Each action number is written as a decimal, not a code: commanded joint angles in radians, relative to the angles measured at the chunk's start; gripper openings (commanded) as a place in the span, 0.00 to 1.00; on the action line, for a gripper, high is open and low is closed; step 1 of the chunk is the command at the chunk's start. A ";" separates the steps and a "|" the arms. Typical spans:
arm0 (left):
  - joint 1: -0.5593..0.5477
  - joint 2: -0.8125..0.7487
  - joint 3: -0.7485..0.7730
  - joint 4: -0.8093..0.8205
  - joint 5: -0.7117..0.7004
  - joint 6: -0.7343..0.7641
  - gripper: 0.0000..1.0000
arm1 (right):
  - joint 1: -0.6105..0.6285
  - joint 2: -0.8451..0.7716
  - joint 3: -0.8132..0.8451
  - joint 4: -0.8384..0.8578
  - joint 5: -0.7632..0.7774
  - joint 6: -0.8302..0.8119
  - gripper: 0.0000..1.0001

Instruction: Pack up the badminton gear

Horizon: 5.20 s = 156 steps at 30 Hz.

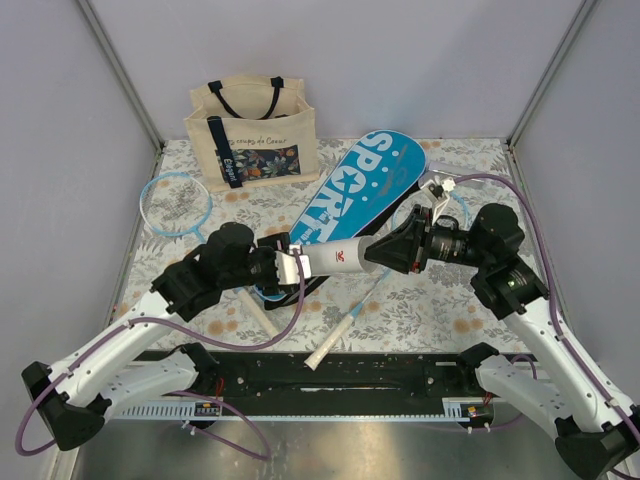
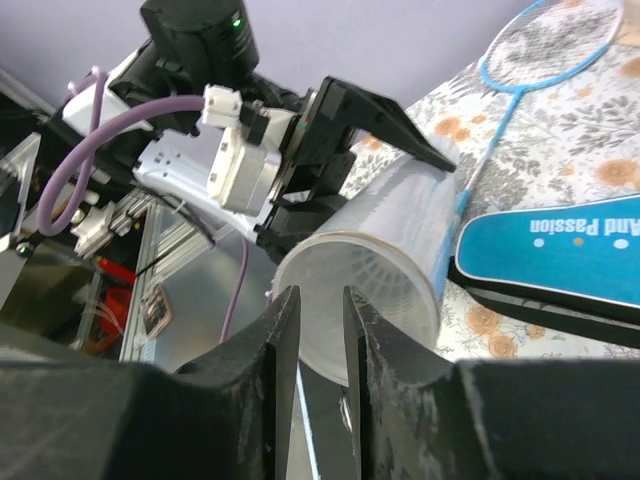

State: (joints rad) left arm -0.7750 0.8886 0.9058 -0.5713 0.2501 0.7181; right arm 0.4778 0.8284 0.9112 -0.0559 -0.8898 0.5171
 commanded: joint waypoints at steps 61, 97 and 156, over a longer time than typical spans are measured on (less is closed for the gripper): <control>-0.009 0.079 0.162 0.298 -0.031 -0.784 0.39 | 0.110 -0.115 -0.121 0.333 0.749 0.109 0.99; -0.009 0.027 0.100 0.219 0.088 -0.919 0.99 | 0.202 0.357 -0.186 0.820 0.756 0.388 0.45; -0.007 0.030 0.015 0.163 -0.505 -0.740 0.99 | -0.723 1.112 0.574 -0.785 1.197 -0.601 0.85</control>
State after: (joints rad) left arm -0.7811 0.9134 0.8898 -0.4252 -0.2302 -0.0345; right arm -0.2379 1.9907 1.5017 -0.8852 0.2813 -0.0578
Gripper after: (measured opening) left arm 0.988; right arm 0.841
